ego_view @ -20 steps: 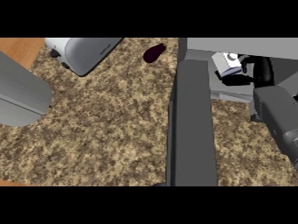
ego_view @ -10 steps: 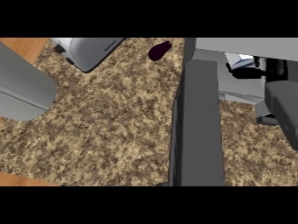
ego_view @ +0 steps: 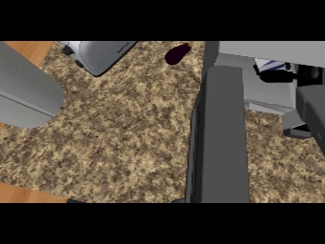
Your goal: Pick up the milk, place it into the microwave and close the microwave
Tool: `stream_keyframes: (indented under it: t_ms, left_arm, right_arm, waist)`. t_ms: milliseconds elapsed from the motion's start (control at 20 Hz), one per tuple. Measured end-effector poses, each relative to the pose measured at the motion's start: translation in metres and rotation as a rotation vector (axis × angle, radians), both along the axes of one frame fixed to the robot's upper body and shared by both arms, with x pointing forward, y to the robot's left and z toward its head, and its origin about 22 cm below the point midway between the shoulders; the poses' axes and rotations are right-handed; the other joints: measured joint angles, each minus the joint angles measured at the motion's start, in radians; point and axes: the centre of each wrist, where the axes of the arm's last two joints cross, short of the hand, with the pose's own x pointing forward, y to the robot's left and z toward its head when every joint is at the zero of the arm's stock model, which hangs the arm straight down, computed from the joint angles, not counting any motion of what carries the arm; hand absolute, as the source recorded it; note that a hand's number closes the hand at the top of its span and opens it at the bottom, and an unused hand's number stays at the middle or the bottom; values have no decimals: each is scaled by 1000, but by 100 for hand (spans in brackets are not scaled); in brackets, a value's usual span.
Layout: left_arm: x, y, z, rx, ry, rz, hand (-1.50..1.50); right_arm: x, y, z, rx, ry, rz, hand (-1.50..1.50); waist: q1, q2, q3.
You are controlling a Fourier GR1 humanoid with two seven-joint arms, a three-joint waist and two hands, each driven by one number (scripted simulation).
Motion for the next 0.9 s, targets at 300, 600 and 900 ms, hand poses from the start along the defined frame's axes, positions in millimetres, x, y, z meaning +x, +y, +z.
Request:
stream_keyframes:
  t_ms: [300,600,900]
  left_arm:
    - [4,2,2,27,0,4,-150]
    - [8,3,4,55,3,2,-150]
    - [12,4,3,70,11,2,-150]
  right_arm:
    - [1,-7,8,-4,-9,-15,150]
    - [-1,-14,9,-41,-6,-57,-150]
    - [13,21,15,70,-36,72,-150]
  waist:
    - [13,7,1]
    - [20,12,-1]
    - [28,4,1]
